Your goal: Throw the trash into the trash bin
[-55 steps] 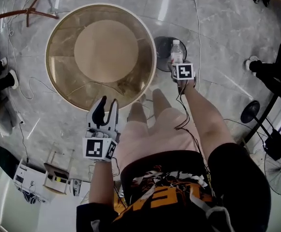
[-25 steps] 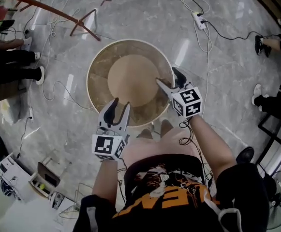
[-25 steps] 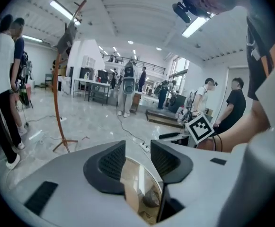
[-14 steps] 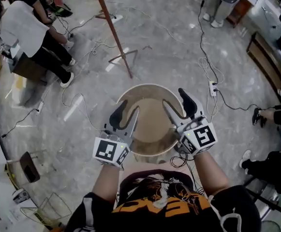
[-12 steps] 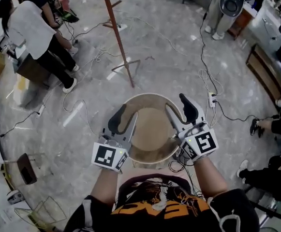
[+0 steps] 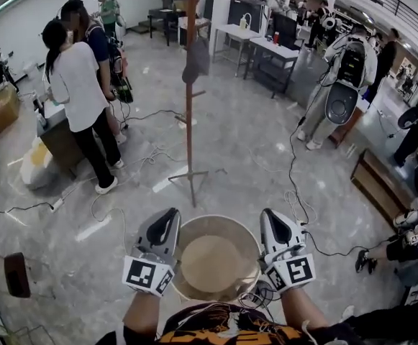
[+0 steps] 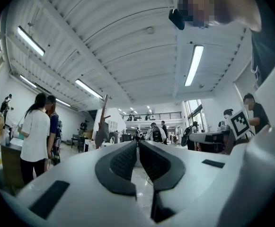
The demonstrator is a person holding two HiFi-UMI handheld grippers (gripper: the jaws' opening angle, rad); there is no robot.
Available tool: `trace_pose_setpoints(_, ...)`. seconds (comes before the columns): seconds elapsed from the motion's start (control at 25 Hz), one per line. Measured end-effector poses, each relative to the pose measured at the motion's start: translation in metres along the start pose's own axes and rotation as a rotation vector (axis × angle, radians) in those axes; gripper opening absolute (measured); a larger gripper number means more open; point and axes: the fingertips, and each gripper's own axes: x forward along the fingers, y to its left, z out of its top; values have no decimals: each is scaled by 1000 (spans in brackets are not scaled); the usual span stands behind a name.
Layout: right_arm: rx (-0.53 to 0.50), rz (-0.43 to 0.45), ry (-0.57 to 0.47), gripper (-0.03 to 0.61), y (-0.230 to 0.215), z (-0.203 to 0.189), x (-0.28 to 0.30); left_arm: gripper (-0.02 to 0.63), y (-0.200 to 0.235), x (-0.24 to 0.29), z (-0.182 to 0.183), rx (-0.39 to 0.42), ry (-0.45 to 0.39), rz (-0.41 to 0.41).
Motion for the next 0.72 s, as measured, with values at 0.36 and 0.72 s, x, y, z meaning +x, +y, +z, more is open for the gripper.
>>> trace_pose_setpoints(0.36,76,-2,25,14,8,-13,11,21,-16,7,-2,45,33,-81)
trace_pose_setpoints(0.72,50,-31,23,12,-1,3,-31,21,-68,6,7,52,39,-165)
